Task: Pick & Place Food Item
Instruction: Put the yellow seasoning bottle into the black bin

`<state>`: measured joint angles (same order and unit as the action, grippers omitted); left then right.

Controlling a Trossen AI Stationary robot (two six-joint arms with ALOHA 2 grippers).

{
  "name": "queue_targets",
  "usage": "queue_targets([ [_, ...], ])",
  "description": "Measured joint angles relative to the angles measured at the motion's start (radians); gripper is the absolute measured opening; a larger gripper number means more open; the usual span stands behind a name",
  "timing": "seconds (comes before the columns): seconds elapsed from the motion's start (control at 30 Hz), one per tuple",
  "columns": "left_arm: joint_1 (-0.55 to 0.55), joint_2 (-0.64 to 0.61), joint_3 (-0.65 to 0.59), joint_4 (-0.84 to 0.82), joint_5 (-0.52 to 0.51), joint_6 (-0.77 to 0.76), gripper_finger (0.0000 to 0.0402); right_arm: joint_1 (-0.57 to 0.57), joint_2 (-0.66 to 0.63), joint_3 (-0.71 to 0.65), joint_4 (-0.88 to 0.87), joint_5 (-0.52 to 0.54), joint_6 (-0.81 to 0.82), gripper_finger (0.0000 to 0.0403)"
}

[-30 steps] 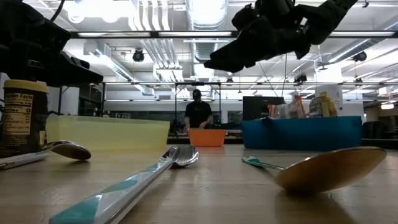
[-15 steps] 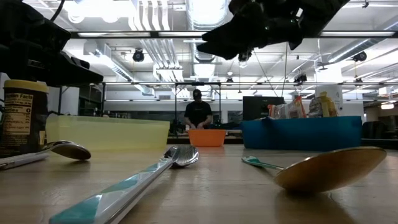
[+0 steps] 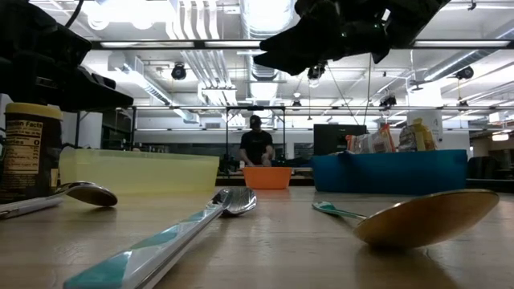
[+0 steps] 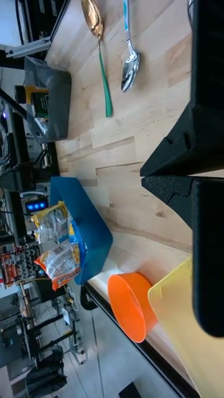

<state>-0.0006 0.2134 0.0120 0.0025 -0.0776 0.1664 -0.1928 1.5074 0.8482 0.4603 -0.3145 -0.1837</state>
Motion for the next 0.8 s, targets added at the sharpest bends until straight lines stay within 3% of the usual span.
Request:
queue_targets([
  [0.57,0.001,0.0,0.006,0.005,-0.01,-0.018,0.0,0.0,0.0,0.0,0.0,0.0,0.0,0.0363],
  [0.67,0.002,0.0,0.079,-0.018,-0.072,0.008,0.0,0.0,0.0,0.0,0.0,0.0,0.0,0.0363],
  [0.8,0.001,0.004,0.228,-0.205,-0.094,0.002,0.0,0.0,0.0,0.0,0.0,0.0,0.0,0.0363],
])
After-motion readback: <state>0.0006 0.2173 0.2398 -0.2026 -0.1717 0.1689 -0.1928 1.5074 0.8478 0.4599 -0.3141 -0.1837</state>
